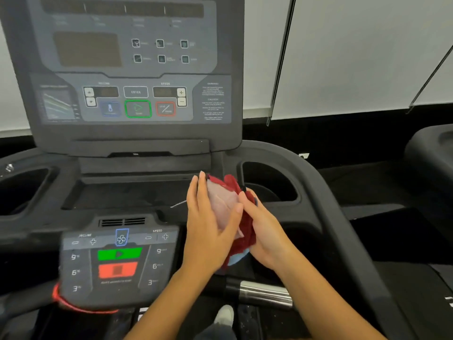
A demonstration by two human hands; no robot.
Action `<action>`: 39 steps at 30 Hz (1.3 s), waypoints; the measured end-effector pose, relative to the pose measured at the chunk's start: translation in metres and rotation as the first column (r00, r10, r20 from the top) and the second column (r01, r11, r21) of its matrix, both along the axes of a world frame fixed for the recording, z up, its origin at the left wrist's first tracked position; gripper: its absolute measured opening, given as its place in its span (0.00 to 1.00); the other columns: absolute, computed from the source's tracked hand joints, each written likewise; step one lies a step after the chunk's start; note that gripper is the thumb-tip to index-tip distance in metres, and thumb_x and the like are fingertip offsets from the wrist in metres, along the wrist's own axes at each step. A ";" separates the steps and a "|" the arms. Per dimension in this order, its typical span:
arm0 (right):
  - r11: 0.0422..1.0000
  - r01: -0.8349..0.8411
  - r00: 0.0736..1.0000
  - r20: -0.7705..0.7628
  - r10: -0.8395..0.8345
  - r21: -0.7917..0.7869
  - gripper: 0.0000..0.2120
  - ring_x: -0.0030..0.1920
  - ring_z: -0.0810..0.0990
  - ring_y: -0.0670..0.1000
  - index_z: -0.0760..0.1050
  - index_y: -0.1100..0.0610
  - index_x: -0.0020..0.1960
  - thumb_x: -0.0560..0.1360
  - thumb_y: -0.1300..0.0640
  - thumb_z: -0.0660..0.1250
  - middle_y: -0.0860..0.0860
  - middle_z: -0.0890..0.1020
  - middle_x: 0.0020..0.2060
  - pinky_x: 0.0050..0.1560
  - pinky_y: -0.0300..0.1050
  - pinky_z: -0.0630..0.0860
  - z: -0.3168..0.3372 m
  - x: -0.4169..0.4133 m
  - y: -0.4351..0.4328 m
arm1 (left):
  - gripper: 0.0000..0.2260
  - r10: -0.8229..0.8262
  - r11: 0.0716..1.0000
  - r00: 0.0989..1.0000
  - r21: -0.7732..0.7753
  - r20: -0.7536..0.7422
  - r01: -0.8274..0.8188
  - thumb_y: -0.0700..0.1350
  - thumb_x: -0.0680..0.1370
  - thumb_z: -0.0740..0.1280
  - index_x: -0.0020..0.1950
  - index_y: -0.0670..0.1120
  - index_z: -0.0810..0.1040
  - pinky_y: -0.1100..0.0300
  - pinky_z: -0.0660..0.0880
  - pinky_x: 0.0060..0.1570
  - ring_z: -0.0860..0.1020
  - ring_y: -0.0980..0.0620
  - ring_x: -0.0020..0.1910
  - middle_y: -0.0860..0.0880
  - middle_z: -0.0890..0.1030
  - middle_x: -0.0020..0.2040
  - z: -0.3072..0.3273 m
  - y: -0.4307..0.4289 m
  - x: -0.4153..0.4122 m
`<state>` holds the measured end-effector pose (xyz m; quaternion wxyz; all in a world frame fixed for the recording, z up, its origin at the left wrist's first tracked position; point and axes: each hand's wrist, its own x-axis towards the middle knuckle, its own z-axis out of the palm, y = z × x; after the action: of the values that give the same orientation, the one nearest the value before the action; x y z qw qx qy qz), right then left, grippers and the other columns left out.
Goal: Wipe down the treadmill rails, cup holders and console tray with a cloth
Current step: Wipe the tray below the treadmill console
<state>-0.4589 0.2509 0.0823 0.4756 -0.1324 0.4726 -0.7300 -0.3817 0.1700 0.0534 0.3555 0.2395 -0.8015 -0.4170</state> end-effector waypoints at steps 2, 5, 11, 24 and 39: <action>1.000 -0.005 0.999 0.043 0.004 0.015 0.13 0.52 0.82 0.53 0.73 0.54 0.62 0.80 0.53 0.58 0.56 0.82 0.55 0.46 0.45 0.80 -0.002 -0.006 -0.015 | 0.36 0.039 0.999 0.999 -0.026 0.037 -0.038 0.66 0.73 0.57 0.74 0.60 0.41 0.49 0.65 0.68 0.56 0.52 0.74 0.60 0.48 0.74 -0.003 -0.006 -0.001; 0.994 0.001 0.995 -0.099 0.010 0.114 0.12 0.52 0.81 0.53 0.68 0.53 0.64 0.81 0.54 0.57 0.56 0.79 0.56 0.49 0.46 0.79 -0.010 -0.023 -0.042 | 0.35 0.117 0.991 0.984 -0.083 0.136 -0.106 0.58 0.78 0.58 0.76 0.51 0.40 0.48 0.62 0.70 0.55 0.49 0.74 0.51 0.46 0.76 -0.011 -0.017 -0.010; 0.816 0.291 0.435 -0.828 0.353 0.500 0.16 0.67 0.63 0.54 0.71 0.55 0.66 0.80 0.54 0.57 0.54 0.67 0.66 0.63 0.46 0.63 -0.034 -0.077 -0.072 | 0.29 0.153 0.935 0.800 -0.347 0.580 0.073 0.58 0.80 0.46 0.77 0.45 0.45 0.45 0.45 0.72 0.46 0.39 0.75 0.42 0.47 0.77 -0.040 -0.036 -0.034; 0.721 0.584 0.059 -0.905 0.420 0.373 0.22 0.58 0.78 0.52 0.69 0.55 0.68 0.81 0.45 0.51 0.52 0.80 0.58 0.58 0.48 0.73 -0.091 -0.095 -0.042 | 0.29 0.122 0.970 0.584 -0.220 0.802 0.099 0.61 0.80 0.46 0.76 0.52 0.40 0.42 0.44 0.71 0.44 0.34 0.74 0.42 0.38 0.76 -0.039 -0.085 -0.080; 0.719 0.608 0.012 -0.910 0.415 0.336 0.19 0.31 0.77 0.48 0.76 0.53 0.43 0.81 0.46 0.51 0.47 0.79 0.31 0.39 0.47 0.76 -0.093 -0.094 -0.046 | 0.28 0.179 0.960 0.554 -0.269 0.813 0.084 0.57 0.81 0.47 0.76 0.49 0.39 0.40 0.48 0.71 0.47 0.34 0.74 0.42 0.41 0.77 -0.039 -0.067 -0.076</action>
<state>-0.5529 0.2047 -0.0110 -0.0493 -0.3788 0.8982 -0.2175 -0.4580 0.1030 0.0143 -0.0238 0.3773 -0.9169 -0.1284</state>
